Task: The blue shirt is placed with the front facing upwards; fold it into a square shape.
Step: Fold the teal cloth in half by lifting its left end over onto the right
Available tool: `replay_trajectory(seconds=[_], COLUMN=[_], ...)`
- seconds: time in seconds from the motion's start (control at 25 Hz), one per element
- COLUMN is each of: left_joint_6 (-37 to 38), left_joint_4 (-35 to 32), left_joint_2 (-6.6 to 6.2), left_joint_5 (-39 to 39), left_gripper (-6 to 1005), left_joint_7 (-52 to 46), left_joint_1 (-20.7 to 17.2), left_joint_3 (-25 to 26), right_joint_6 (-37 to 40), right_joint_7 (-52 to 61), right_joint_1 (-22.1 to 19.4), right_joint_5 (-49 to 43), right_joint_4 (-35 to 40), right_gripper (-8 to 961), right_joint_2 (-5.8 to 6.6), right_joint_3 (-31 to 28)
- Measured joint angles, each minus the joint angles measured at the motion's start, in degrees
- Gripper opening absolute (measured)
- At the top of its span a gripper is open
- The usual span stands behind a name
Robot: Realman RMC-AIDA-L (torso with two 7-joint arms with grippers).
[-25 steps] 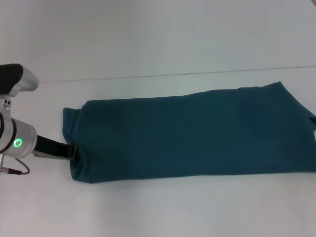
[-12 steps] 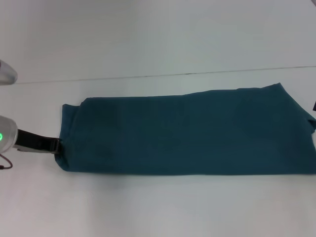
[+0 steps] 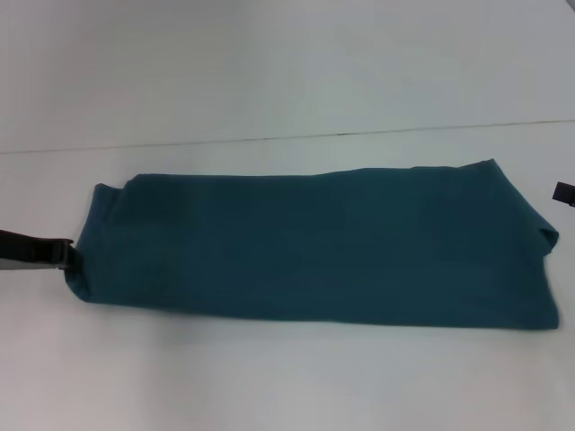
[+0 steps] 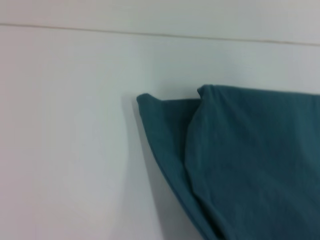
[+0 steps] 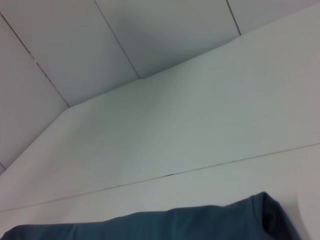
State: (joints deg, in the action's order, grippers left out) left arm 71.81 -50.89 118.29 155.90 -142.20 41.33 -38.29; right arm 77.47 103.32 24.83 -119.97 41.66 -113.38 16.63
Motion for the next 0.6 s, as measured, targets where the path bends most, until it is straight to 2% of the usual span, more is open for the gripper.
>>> replay_trajectory(seconds=[0.2,0.4,0.44,0.6], left_joint_6=[1.2,3.1,5.6,10.1], left_joint_4=[0.0,0.0,0.0,0.3], left_joint_2=[-0.7,-0.77,-0.89,-1.16], left_joint_5=[-0.4,-2.4,-6.3,-12.5], left_gripper=[17,19,19,20], left_joint_7=[1.5,3.4,6.0,10.3], left_joint_1=[0.0,-0.1,-0.3,-0.7], left_joint_3=[3.8,5.5,6.8,8.1], right_joint_6=[-0.8,-1.4,-1.5,-3.0], right_joint_7=[-0.4,-1.5,-1.7,-3.4], right_joint_1=[0.9,2.0,2.2,2.9], right_joint_5=[0.0,0.0,0.0,-0.2], right_joint_4=[0.0,-0.7,-1.0,-2.9], right_gripper=[799,796,795,793], right_joint_2=[-0.83,-1.72,-1.77,-1.82], right_joint_3=[0.2,0.2,0.2,0.3])
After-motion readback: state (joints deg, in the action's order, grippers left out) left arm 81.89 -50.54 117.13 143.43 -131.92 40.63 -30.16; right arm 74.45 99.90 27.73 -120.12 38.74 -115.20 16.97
